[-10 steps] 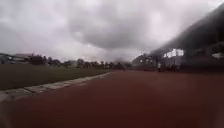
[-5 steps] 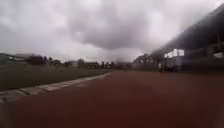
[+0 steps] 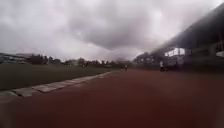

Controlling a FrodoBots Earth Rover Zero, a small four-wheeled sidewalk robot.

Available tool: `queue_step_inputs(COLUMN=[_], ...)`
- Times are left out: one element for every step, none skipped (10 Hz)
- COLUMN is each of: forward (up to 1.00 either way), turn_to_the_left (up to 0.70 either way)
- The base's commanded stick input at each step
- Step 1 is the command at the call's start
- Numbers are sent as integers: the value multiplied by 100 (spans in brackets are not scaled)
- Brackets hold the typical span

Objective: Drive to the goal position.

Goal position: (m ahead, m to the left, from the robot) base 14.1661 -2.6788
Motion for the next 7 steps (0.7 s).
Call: queue_step_inputs(forward=[50,50,50,50,50,50,50], turn_to_the_left=[2,2,2,2,2,2,2])
